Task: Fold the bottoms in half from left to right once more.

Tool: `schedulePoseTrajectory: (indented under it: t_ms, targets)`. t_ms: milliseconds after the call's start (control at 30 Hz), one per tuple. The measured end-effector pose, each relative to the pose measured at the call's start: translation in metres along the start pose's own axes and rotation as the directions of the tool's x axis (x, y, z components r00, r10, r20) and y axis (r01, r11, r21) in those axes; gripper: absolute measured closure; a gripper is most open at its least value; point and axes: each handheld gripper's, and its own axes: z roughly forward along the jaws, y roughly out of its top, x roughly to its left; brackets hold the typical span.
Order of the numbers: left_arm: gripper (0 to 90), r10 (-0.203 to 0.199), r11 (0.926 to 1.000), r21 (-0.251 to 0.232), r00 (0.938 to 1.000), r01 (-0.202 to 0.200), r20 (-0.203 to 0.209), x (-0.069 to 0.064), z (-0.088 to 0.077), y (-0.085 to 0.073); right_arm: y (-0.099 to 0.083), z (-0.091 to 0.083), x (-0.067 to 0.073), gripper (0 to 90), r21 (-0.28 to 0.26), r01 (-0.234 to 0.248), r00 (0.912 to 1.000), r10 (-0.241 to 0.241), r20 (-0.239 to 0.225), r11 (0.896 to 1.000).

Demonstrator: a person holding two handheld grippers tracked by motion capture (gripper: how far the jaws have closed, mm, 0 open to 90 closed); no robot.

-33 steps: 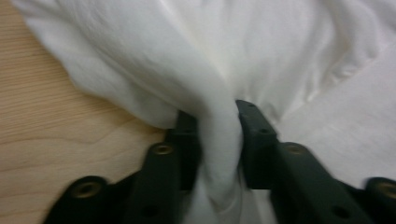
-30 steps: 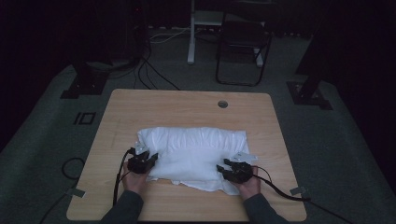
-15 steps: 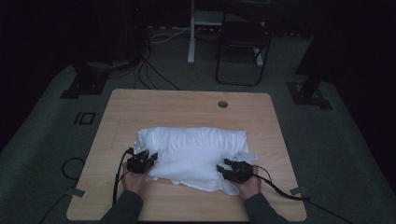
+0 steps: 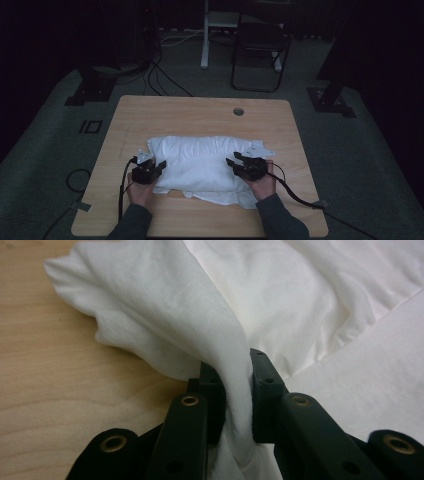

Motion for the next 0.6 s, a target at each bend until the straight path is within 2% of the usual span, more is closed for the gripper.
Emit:
schedulePoseTrajectory:
  t_ms: [33, 67, 100, 133, 233, 267, 300, 333, 400, 500, 600]
  targets:
    - [80.5, 0.001, 1.0, -0.01, 1.0, -0.001, 0.001, 0.0, -0.002, 0.003, 0.004, 0.009, 0.002, 65.0, 0.015, -0.001, 1.0, 0.001, 0.001, 1.0]
    - [80.6, 0.001, 1.0, -0.01, 1.0, -0.001, 0.001, 0.0, -0.002, 0.003, 0.004, 0.009, 0.002, 65.0, 0.015, -0.001, 1.0, 0.001, 0.001, 1.0]
    - [80.7, 0.002, 0.9999, -0.013, 1.0, -0.002, 0.001, -0.001, -0.004, 0.005, 0.006, 0.019, 0.005, 70.4, 0.027, -0.005, 0.9998, 0.005, -0.02, 1.0]
    - [80.7, 0.001, 0.9998, -0.02, 1.0, -0.001, 0.003, -0.001, -0.005, 0.007, 0.006, 0.019, 0.005, 70.4, 0.027, -0.005, 0.9998, 0.005, -0.02, 1.0]
    - [81.1, 0.007, 0.9994, -0.035, 1.0, -0.007, 0.003, -0.003, -0.009, 0.012, 0.005, 0.039, 0.011, 73.7, 0.054, 0.0, 0.9997, 0.001, -0.024, 0.999]
    - [81.1, 0.011, 0.9992, -0.038, 0.9999, -0.011, 0.005, -0.003, -0.011, 0.013, 0.005, 0.039, 0.011, 73.7, 0.054, 0.0, 0.9997, 0.001, -0.024, 0.999]
    - [81.2, 0.013, 0.9986, -0.051, 0.9999, -0.012, 0.008, -0.004, -0.014, 0.017, 0.003, 0.047, 0.011, 74.6, 0.071, -0.021, 0.9992, 0.023, -0.033, 0.997]
    - [81.2, 0.013, 0.9986, -0.051, 0.9999, -0.012, 0.008, -0.004, -0.014, 0.017, 0.003, 0.047, 0.011, 74.6, 0.071, -0.021, 0.9992, 0.023, -0.033, 0.997]
    - [81.3, 0.014, 0.9977, -0.066, 0.9998, -0.013, 0.016, -0.006, -0.018, 0.021, -0.002, 0.056, 0.011, 75.7, 0.103, -0.037, 0.9991, 0.039, -0.015, 0.994]
    - [81.4, 0.029, 0.9958, -0.088, 0.9994, -0.027, 0.02, -0.01, -0.022, 0.028, -0.01, 0.067, 0.015, 76.5, 0.131, -0.016, 0.9999, 0.017, -0.001, 0.991]
    - [81.5, 0.041, 0.9937, -0.105, 0.9988, -0.038, 0.025, -0.015, -0.025, 0.034, -0.013, 0.071, 0.015, 77.1, 0.142, -0.02, 0.9998, 0.02, 0.001, 0.99]
